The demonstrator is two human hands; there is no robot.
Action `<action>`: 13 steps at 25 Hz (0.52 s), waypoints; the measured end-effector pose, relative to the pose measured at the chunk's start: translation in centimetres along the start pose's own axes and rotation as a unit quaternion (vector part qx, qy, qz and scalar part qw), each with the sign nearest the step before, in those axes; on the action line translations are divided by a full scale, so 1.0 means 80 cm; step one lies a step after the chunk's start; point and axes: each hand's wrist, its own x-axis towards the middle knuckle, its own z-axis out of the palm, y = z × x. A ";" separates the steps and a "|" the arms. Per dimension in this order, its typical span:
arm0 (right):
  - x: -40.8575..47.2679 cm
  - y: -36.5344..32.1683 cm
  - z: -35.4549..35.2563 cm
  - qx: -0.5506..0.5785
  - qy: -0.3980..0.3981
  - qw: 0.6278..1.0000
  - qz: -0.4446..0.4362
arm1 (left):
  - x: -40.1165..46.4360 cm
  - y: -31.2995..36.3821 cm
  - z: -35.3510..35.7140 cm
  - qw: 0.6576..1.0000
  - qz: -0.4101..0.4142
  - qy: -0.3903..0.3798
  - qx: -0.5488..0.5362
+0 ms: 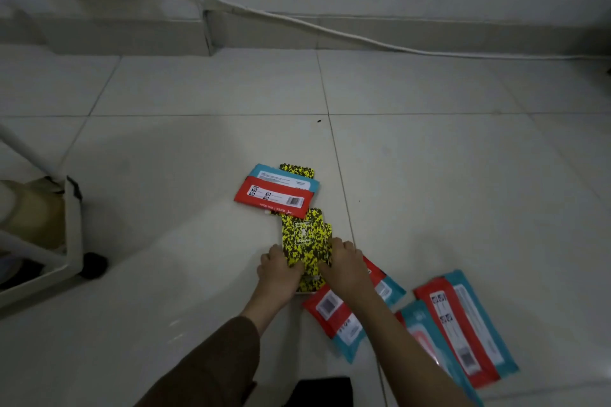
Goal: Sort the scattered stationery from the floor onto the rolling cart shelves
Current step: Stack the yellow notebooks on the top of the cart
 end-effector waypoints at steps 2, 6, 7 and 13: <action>-0.004 0.003 0.000 0.014 -0.011 1.000 -0.002 | -0.002 -0.003 0.004 0.998 -0.016 -0.012 -0.051; -0.005 0.004 0.005 0.098 0.000 0.995 0.018 | -0.003 -0.010 0.005 0.996 -0.038 0.003 -0.083; -0.006 0.004 0.006 0.114 0.000 0.993 0.025 | -0.003 -0.013 0.004 0.995 -0.043 0.004 -0.089; -0.012 -0.002 0.009 0.170 -0.011 0.983 0.061 | -0.011 -0.029 -0.006 0.974 -0.064 -0.032 -0.214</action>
